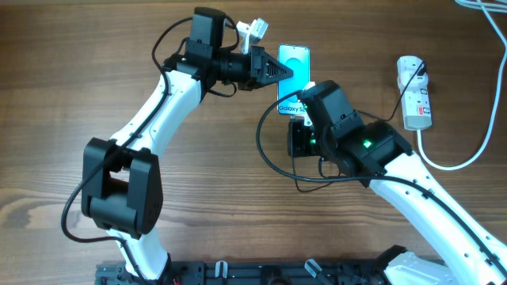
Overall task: Plug charger to phone and switch on socket
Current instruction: 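Push the USB-C plug up into the phone's port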
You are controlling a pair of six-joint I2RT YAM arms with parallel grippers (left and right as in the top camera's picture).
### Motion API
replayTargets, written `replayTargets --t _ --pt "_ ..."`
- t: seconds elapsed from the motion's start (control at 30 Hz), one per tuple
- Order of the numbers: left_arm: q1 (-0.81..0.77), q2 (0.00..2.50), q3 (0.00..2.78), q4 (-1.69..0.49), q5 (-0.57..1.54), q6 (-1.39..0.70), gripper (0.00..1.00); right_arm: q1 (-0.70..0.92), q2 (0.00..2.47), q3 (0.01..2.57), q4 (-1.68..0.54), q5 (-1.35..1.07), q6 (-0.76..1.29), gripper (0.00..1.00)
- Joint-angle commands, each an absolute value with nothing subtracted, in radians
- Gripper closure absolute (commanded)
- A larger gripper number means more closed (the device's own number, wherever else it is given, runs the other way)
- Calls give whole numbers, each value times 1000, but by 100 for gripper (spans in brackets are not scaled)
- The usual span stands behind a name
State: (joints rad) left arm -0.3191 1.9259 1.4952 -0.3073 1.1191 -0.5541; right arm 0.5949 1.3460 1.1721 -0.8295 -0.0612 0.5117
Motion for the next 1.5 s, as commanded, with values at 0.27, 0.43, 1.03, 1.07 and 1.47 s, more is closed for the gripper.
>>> replayTargets --t 0.27,0.43,1.03,1.07,1.47 --pt "-325 1898 1505 -301 1163 -531 96 594 1330 1201 -832 -29 524 96" --pt "-325 1898 1505 -301 1182 -531 96 594 1330 1201 -836 -30 523 96" --pt "-326 1898 1505 -301 1180 -529 96 595 1330 1201 -825 -35 523 96" --pt "-326 1898 1505 -301 1180 -527 96 595 1330 1201 -824 -35 523 96" --pt "-342 1898 1505 -300 1180 -527 96 595 1338 1201 -818 -38 523 96"
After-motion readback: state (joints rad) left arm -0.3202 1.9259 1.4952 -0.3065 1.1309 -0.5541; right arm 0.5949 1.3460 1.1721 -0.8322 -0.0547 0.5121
